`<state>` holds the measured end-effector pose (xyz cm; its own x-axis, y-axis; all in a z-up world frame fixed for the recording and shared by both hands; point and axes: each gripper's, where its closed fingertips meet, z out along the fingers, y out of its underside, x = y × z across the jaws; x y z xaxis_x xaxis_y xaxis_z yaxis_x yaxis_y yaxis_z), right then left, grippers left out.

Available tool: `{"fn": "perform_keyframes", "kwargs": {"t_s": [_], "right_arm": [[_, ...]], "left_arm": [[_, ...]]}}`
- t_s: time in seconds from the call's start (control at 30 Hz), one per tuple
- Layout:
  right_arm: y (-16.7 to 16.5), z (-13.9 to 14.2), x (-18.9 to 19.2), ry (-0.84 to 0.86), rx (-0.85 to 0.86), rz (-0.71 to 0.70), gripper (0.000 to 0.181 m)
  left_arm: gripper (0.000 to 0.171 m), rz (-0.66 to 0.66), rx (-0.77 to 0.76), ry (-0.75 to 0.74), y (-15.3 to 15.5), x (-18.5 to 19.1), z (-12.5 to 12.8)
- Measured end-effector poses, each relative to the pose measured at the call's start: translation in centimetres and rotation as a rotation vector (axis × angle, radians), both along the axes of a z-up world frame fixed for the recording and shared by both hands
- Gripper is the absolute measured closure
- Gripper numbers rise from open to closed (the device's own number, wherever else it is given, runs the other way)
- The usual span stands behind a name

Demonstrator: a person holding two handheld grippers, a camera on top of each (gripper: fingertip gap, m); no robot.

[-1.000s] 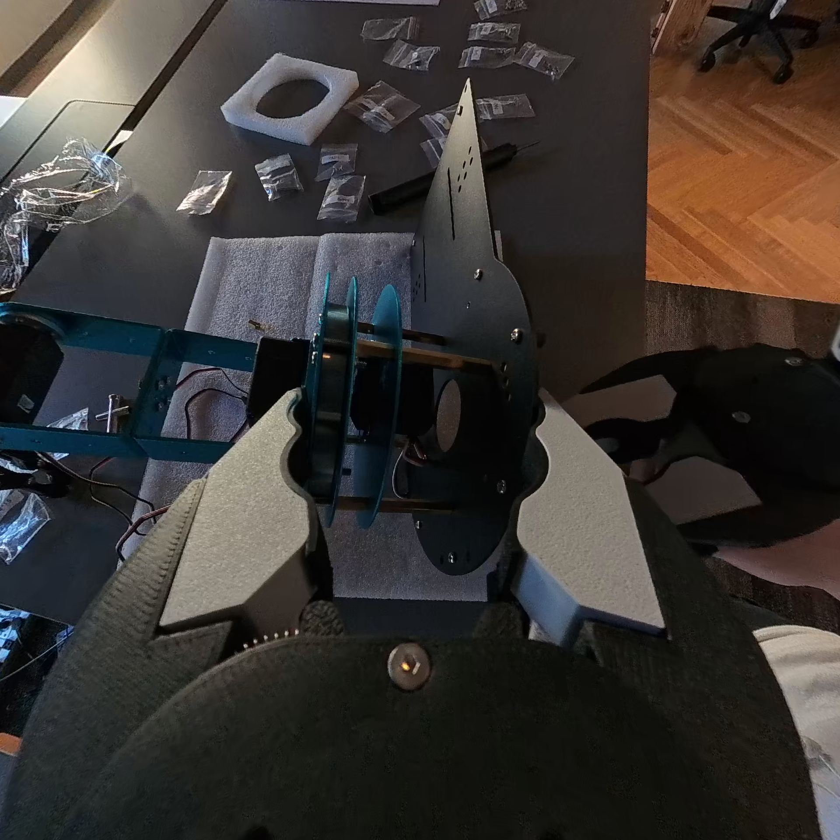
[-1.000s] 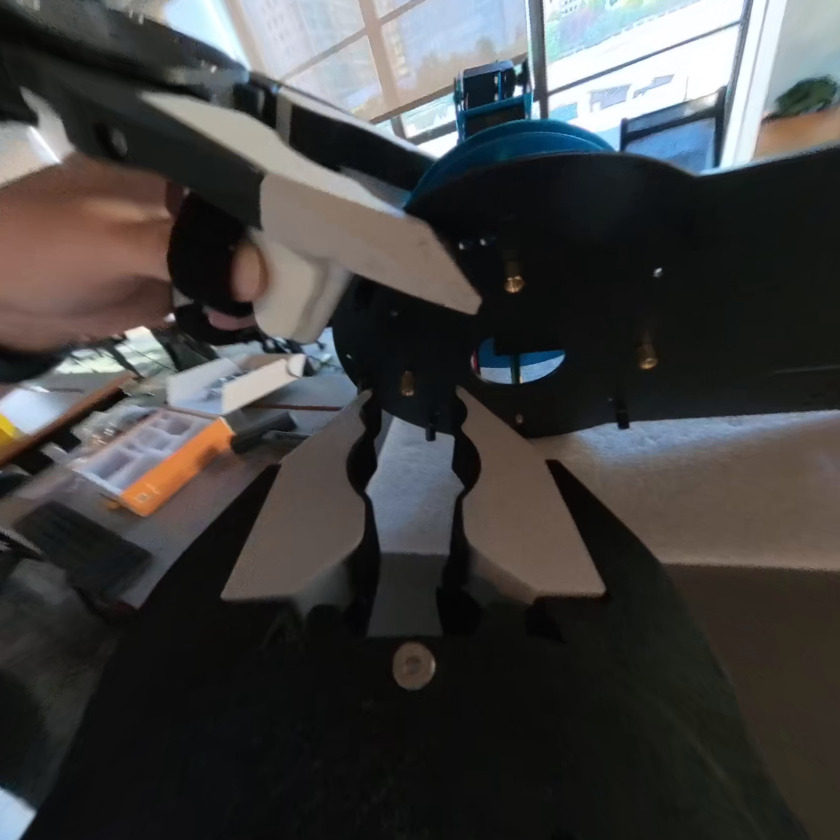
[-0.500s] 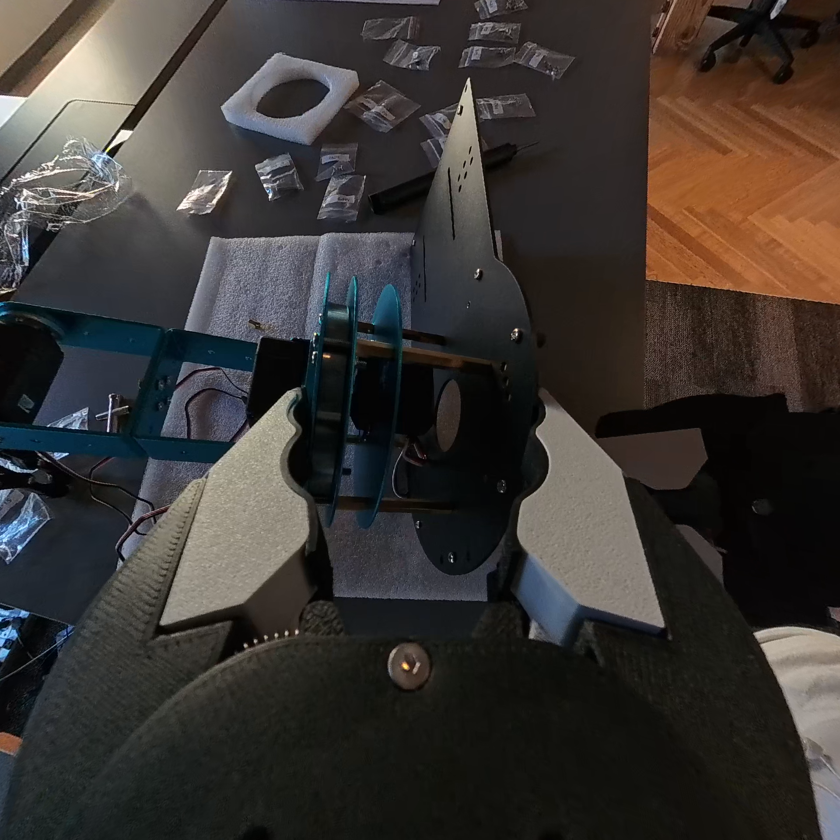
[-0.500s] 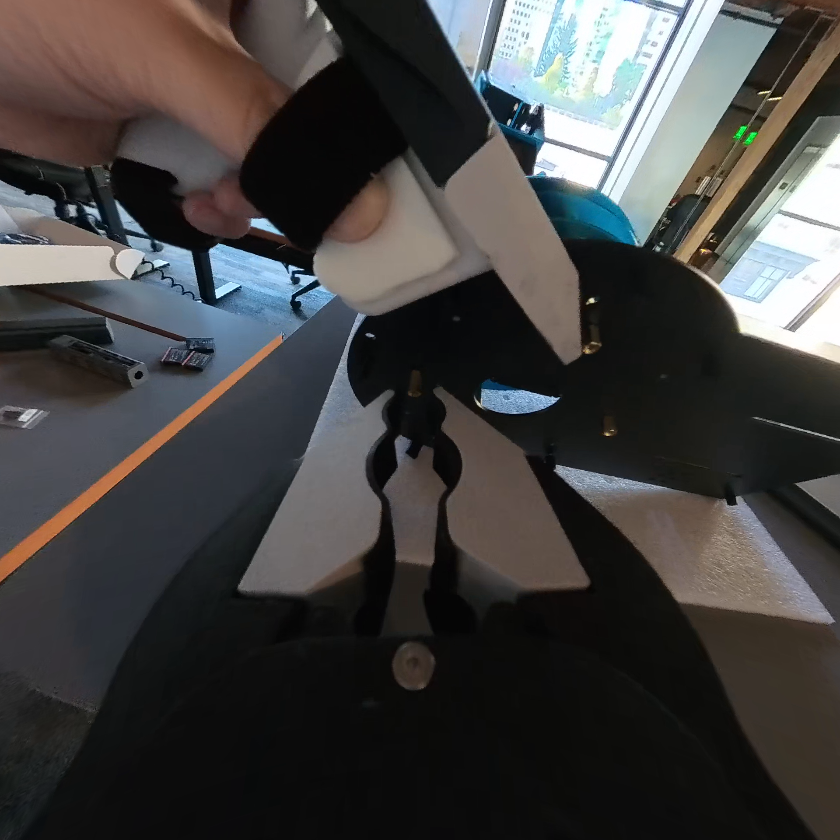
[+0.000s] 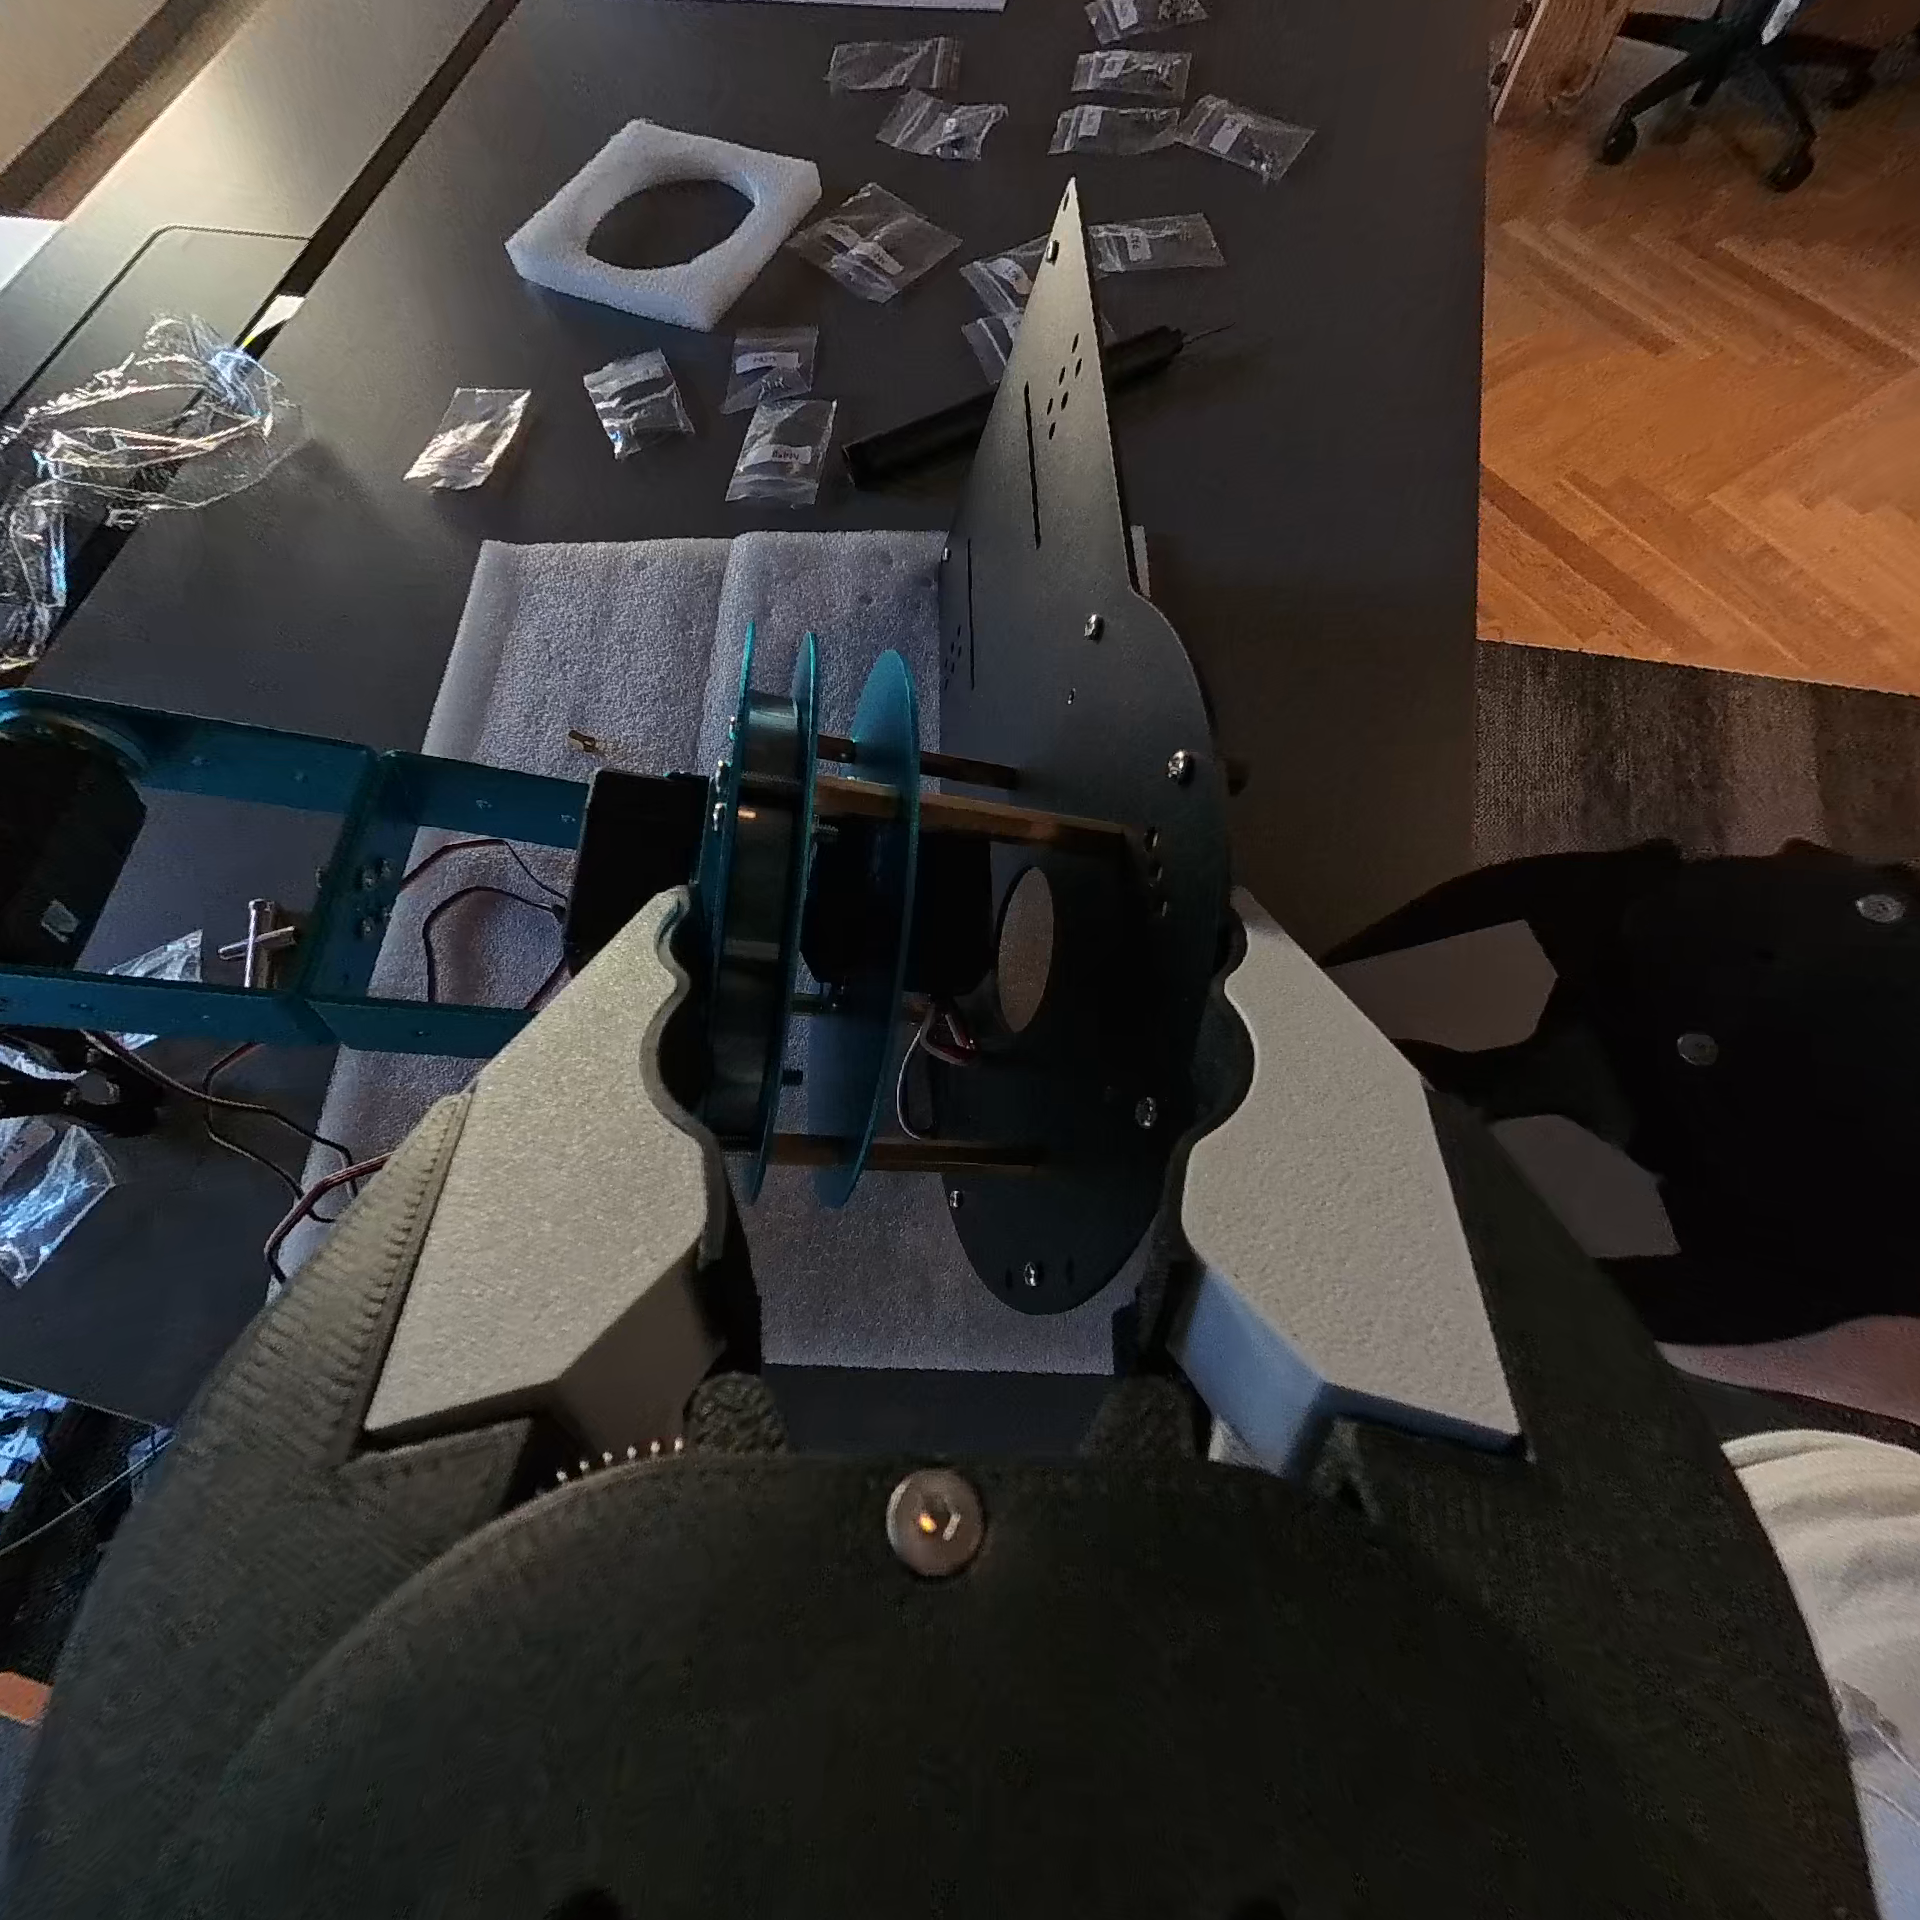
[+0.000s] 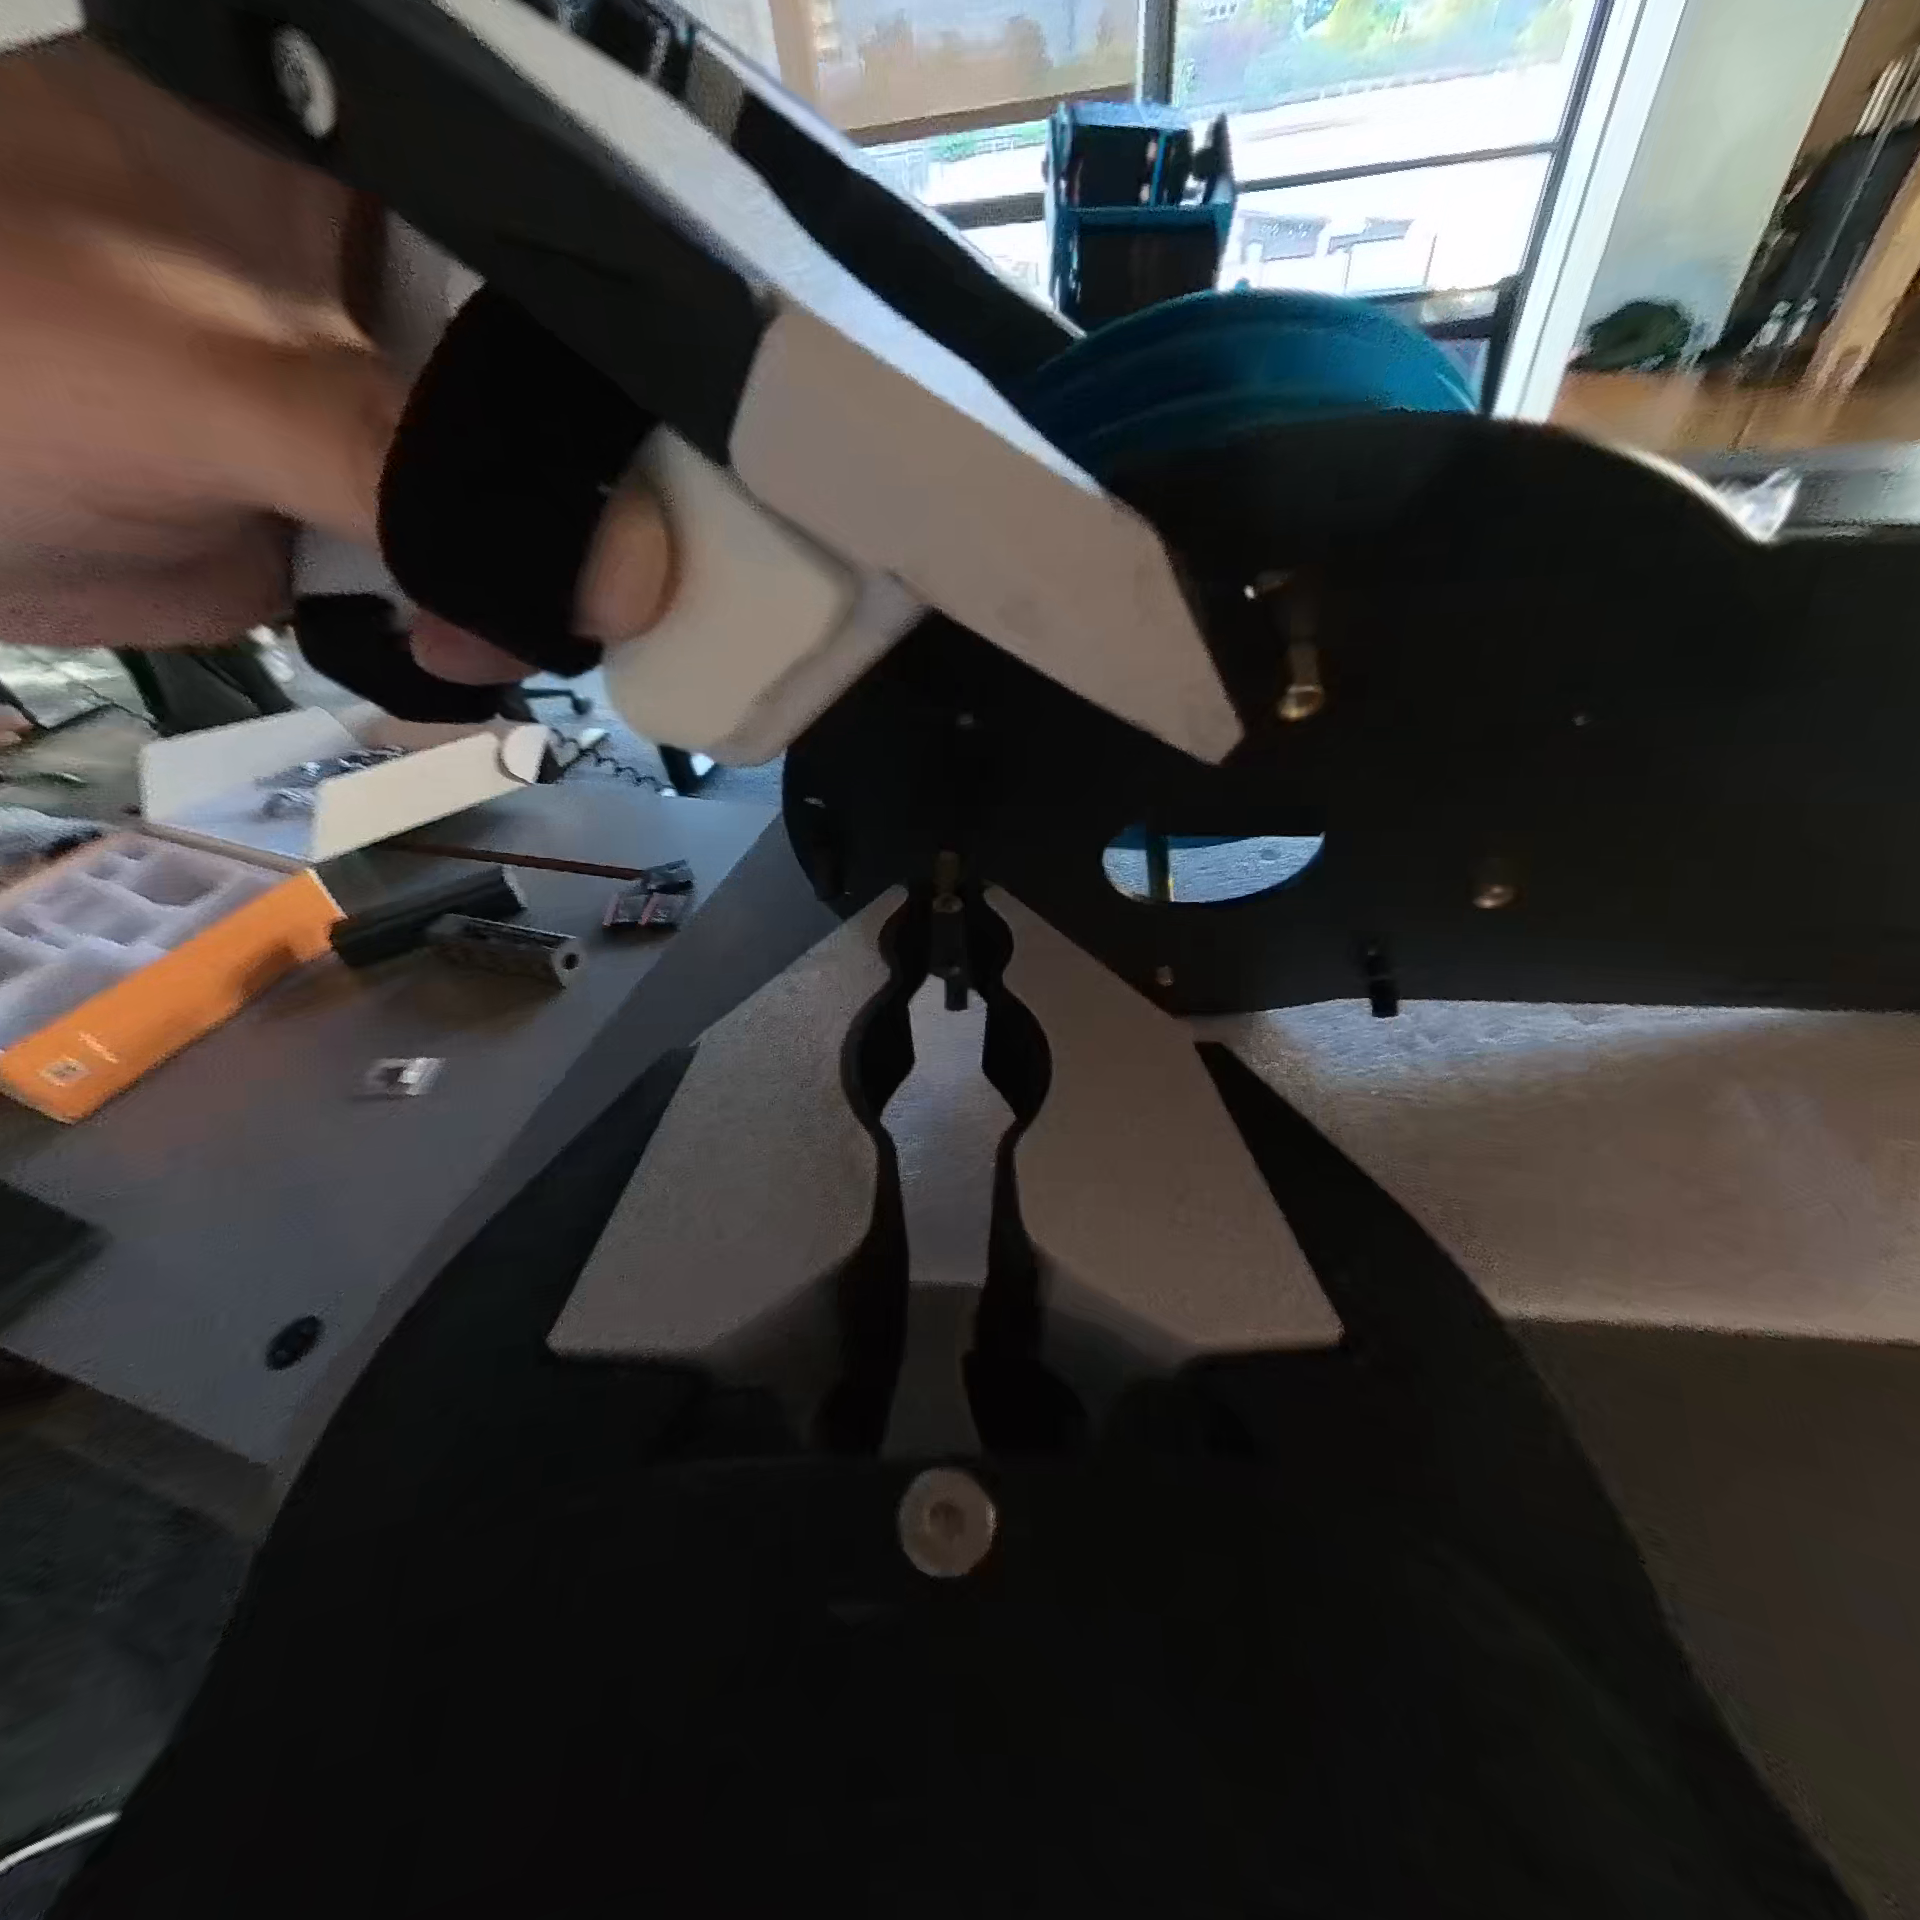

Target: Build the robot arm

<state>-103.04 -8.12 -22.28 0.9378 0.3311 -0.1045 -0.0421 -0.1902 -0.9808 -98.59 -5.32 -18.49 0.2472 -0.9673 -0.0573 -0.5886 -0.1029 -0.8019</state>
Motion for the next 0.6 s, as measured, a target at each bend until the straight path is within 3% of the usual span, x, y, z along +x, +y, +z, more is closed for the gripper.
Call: {"fn": "perform_keyframes", "kwargs": {"t_s": [0.3, 0.6], "right_arm": [[0.04, 0.05, -0.13, 0.395, -0.098, 0.119, 0.177], [0.24, 0.20, 0.16, 0.767, -0.166, 0.149, 0.178]], "left_arm": [[0.077, -0.003, -0.001, 0.011, -0.01, 0.00, -0.03], [0.076, 0.000, 0.000, 0.004, 0.01, 0.00, 0.00]]}}
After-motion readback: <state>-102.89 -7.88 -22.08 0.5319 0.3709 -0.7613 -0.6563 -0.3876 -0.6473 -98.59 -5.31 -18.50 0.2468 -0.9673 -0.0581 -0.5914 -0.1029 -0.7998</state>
